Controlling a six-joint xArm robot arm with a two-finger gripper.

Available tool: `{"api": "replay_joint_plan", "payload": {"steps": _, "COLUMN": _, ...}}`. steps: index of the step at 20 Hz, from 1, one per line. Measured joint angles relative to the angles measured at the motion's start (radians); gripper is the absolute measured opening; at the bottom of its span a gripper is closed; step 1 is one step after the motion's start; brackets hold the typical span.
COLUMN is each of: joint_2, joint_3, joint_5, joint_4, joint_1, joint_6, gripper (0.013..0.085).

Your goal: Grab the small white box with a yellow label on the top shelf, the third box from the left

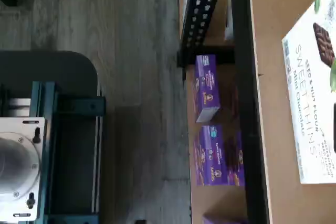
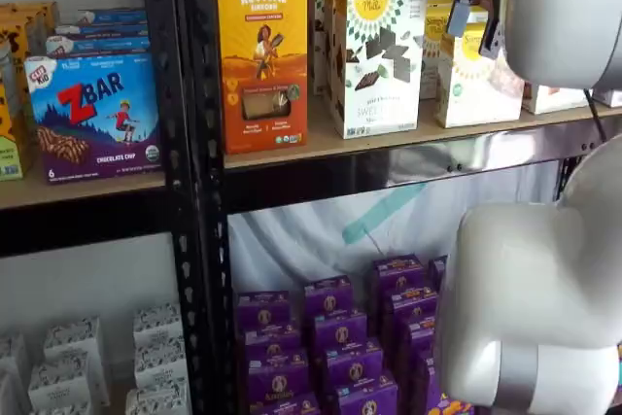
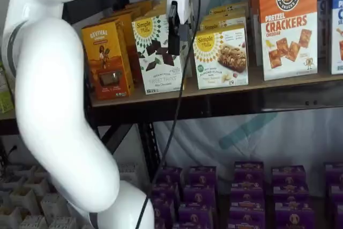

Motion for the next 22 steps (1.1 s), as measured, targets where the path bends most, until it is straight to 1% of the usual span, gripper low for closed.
{"api": "replay_joint_plan", "payload": {"steps": 1, "joint_2": 0.006, "joint_3": -0.009, "joint_5": 0.011, "joint_4": -0.025, "joint_1": 0.012, "joint_6": 0.004, "gripper": 0.0850}}
{"api": "replay_joint_plan", "payload": {"steps": 2, "joint_2": 0.012, "joint_3": -0.018, "joint_5": 0.023, "joint_4": -0.061, "joint_1": 0.031, "joint_6": 0.009, "gripper": 0.0850}}
{"api": "replay_joint_plan", "payload": {"steps": 3, "joint_2": 0.013, "joint_3": -0.018, "joint_5": 0.026, "joint_4": -0.071, "joint_1": 0.036, "joint_6": 0.011, "gripper": 0.0850}}
{"api": "replay_joint_plan", "payload": {"steps": 5, "joint_2": 0.010, "joint_3": -0.013, "joint_5": 0.025, "joint_4": -0.069, "joint_1": 0.035, "joint_6": 0.012, "gripper": 0.0850}}
{"api": "replay_joint_plan", "payload": {"steps": 7, "joint_2": 0.009, "joint_3": -0.012, "joint_5": 0.023, "joint_4": -0.052, "joint_1": 0.027, "joint_6": 0.010, "gripper": 0.0850}}
{"api": "replay_joint_plan", "payload": {"steps": 9, "joint_2": 0.001, "joint_3": -0.002, "joint_5": 0.001, "joint_4": -0.018, "joint_1": 0.009, "joint_6": 0.004, "gripper": 0.0850}}
{"api": "replay_joint_plan", "payload": {"steps": 12, "joint_2": -0.025, "joint_3": 0.039, "joint_5": -0.086, "joint_4": 0.051, "joint_1": -0.026, "joint_6": -0.013, "gripper": 0.0850}}
{"api": "replay_joint_plan", "payload": {"steps": 15, "joint_2": -0.018, "joint_3": 0.042, "joint_5": -0.136, "joint_4": 0.079, "joint_1": -0.045, "joint_6": -0.029, "gripper": 0.0850}}
{"api": "replay_joint_plan", "payload": {"steps": 16, "joint_2": -0.014, "joint_3": 0.044, "joint_5": -0.163, "joint_4": 0.096, "joint_1": -0.056, "joint_6": -0.037, "gripper": 0.0850}}
{"api": "replay_joint_plan", "payload": {"steps": 18, "joint_2": -0.009, "joint_3": 0.051, "joint_5": -0.213, "joint_4": 0.115, "joint_1": -0.068, "joint_6": -0.051, "gripper": 0.0850}}
{"api": "replay_joint_plan", "payload": {"steps": 20, "joint_2": 0.011, "joint_3": 0.041, "joint_5": -0.237, "joint_4": 0.125, "joint_1": -0.078, "joint_6": -0.064, "gripper": 0.0850}}
{"api": "replay_joint_plan", "payload": {"steps": 22, "joint_2": 0.031, "joint_3": 0.032, "joint_5": -0.268, "joint_4": 0.116, "joint_1": -0.080, "joint_6": -0.076, "gripper": 0.0850}}
